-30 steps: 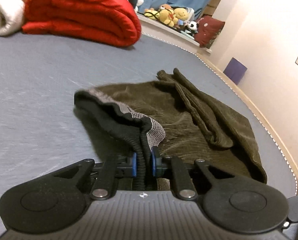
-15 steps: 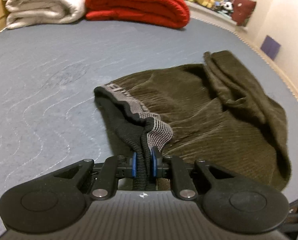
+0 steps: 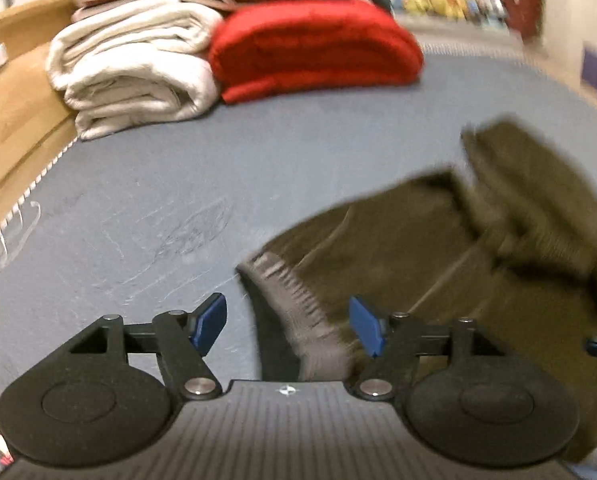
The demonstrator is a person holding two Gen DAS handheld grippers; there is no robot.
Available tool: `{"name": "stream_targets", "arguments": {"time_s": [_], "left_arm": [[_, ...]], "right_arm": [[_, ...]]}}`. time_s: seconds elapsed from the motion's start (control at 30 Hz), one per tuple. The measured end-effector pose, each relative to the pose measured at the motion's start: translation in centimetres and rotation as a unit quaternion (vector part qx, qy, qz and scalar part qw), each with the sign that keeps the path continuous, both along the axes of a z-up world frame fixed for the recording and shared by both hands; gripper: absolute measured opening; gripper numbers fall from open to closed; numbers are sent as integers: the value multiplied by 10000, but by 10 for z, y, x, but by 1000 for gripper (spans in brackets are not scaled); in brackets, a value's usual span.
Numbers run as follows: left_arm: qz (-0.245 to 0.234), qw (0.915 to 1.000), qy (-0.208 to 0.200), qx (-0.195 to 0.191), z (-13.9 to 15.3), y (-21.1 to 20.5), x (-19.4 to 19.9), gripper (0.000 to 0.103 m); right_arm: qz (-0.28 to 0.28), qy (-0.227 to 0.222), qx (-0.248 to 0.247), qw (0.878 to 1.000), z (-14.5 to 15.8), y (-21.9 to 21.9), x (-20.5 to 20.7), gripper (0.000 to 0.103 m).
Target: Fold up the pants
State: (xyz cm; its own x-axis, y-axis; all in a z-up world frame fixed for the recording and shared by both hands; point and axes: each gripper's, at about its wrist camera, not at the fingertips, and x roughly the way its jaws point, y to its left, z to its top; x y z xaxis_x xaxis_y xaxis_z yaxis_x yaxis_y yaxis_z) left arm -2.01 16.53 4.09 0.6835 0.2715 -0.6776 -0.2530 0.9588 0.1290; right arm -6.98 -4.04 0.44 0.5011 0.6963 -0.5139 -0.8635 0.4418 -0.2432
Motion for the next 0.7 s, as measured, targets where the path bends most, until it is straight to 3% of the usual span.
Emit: {"name": "stream_targets", "arguments": {"time_s": [0.07,0.13,0.27,0.33,0.4,0.43,0.5,0.57,0.7], "left_arm": [[-4,9993,-291,-215,13,-14,-2,81],[-207,9986,-463,-176,20,-34,-2,85],[-775,9933,-853,-18,1,-71,2,91],[-918,9954,-237,-97,-14,-88,22,92],[-1389,9874,-233,-718,-17,-91,36,92],[-1526,9850,-248,-763,-18,-93,41,92],[-1515,9873,-165,-457,-22,-97,49,92],[-1405,9896,-87,-310,-26,-97,57,92],[-1187,9907,201,-641,-38,-82,70,97]], "right_arm": [[-452,43,99,9989,6,-18,18,66],[-957,2,99,9954,8,-34,38,66],[-2042,-60,-57,9789,3,-65,79,69],[-2556,-15,-229,9665,-7,-77,97,72],[-2851,87,-398,9576,-16,-91,109,75],[-2937,161,-471,9546,-23,-100,115,76],[-2973,298,-566,9526,-34,-110,122,86],[-3033,441,-742,9490,-49,-119,128,87],[-3002,716,-946,9465,-70,-125,131,87]]}}
